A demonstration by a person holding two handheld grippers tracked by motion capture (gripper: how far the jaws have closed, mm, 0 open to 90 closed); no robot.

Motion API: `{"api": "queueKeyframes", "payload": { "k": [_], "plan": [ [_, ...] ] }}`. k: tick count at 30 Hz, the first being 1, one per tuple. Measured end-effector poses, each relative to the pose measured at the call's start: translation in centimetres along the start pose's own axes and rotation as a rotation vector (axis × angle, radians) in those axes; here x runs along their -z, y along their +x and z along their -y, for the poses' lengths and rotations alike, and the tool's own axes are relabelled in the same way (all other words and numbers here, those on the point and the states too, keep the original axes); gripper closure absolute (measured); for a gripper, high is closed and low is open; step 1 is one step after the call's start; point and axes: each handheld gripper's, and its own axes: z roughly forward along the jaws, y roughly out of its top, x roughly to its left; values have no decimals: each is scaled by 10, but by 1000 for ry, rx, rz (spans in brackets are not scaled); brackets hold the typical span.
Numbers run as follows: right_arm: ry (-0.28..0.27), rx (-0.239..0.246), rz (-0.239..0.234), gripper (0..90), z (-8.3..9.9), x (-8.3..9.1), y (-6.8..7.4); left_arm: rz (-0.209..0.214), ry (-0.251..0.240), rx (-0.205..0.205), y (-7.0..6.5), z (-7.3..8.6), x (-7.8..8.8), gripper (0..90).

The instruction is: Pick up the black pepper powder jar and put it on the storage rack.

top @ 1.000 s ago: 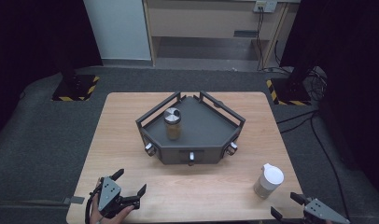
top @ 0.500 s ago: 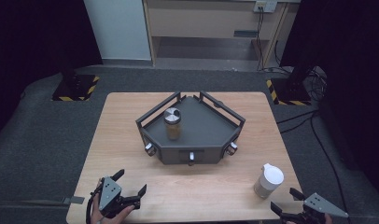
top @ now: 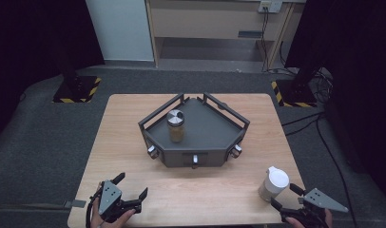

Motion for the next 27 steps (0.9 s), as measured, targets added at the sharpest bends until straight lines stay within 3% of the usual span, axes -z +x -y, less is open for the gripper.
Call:
{"api": "queueKeyframes", "payload": {
  "k": [5, 14, 27],
  "plan": [
    [-13, -18, -8, 62, -2, -8, -1, -1, 4, 0, 1, 0, 0, 26],
    [-32, -16, 26, 89, -4, -17, 4, -8, 3, 0, 0, 1, 2, 26],
    [-39, -6, 34, 211, -6, -27, 8, -19, 6, 5, 0, 1, 3, 30]
  ]
}}
